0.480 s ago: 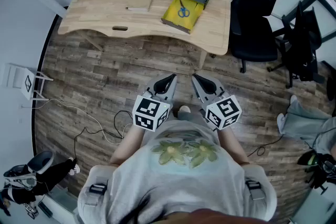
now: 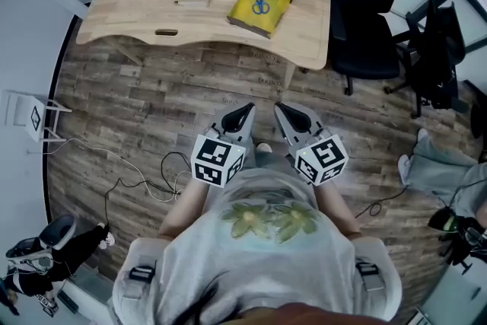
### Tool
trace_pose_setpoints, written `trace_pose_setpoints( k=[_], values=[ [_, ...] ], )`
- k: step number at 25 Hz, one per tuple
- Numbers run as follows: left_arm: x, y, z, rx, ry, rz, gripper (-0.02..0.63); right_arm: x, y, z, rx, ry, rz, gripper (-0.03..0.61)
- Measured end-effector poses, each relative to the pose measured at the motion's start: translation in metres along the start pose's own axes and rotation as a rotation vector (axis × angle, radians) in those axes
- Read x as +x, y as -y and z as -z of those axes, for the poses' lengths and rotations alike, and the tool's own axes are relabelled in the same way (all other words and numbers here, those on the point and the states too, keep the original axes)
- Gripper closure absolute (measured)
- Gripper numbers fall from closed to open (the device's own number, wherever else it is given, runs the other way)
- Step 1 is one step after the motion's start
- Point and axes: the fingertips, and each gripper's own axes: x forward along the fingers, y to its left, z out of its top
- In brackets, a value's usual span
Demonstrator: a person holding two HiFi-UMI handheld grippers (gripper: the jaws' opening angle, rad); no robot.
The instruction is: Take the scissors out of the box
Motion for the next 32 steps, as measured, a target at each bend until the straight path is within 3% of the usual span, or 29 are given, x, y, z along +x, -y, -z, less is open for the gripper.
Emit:
trace_pose_setpoints(
  k=[15,20,32],
  values=[
    [0.04,-0.047,-0.018,-0.025,-0.004,0.0,0.609,0.037,0.041,-0.006,0.056,-0.014,0.045,0.571],
    [0.064,-0.083,-0.029,-0.037,-0.022,0.005,0.609,0.074,0.055,-0.015,0.094,0.002,-0.003,0.571],
    [0.138,-0.167,-0.065,-0.045,-0.051,0.045,0.609,0.162,0.117,-0.033,0.125,-0.059,0.056,0.571]
  ],
)
